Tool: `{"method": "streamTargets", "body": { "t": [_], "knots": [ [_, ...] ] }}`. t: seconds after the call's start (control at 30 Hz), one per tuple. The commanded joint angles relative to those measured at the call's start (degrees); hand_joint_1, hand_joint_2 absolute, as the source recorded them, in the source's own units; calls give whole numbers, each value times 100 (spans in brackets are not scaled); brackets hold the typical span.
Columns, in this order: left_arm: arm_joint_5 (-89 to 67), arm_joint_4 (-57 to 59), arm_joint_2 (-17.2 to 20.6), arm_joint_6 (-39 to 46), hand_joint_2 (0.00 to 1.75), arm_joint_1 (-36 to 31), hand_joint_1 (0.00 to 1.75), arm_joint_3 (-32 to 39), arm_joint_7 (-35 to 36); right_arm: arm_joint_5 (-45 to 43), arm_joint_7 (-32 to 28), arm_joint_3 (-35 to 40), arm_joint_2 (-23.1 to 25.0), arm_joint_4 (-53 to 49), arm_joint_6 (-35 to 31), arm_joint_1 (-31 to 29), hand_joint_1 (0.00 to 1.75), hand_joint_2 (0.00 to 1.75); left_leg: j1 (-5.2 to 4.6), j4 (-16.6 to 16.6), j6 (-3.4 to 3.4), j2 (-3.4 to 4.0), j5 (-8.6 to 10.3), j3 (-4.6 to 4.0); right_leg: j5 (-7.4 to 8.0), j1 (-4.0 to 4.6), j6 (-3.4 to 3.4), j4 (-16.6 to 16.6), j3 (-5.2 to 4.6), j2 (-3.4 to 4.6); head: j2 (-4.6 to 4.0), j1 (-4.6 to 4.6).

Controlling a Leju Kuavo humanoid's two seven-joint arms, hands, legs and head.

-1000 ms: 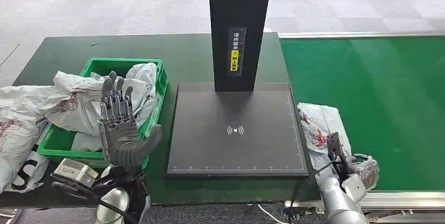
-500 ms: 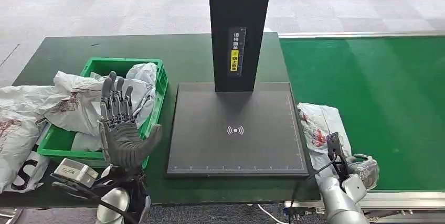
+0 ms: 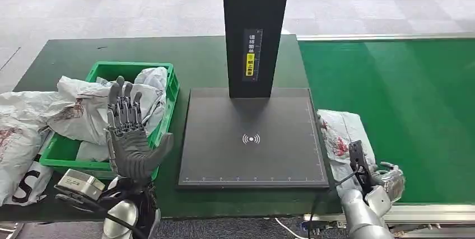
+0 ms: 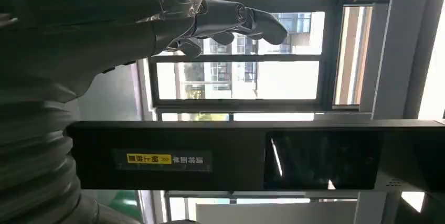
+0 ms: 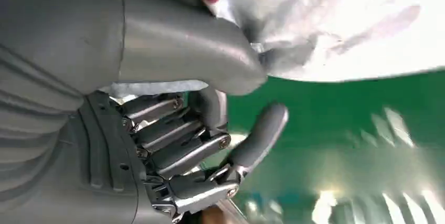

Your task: Moved the parcel from conveyor to table for the left to box.

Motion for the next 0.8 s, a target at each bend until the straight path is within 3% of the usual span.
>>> {"method": "streamTargets", "body": {
  "t": [0.03,0.8],
  "knots": [
    [-12,312,91,72,175,43,0,-282,20,2,-221,107,336,-194,-132,-248,0,175,1,-12,-1,24,-2,23,4,3,-5,-12,13,18,0,0],
    [8,288,152,232,175,43,0,-387,20,10,-121,192,369,-315,89,-208,0,175,0,-7,0,11,0,15,2,1,-2,-7,11,6,0,0]
  ]
}}
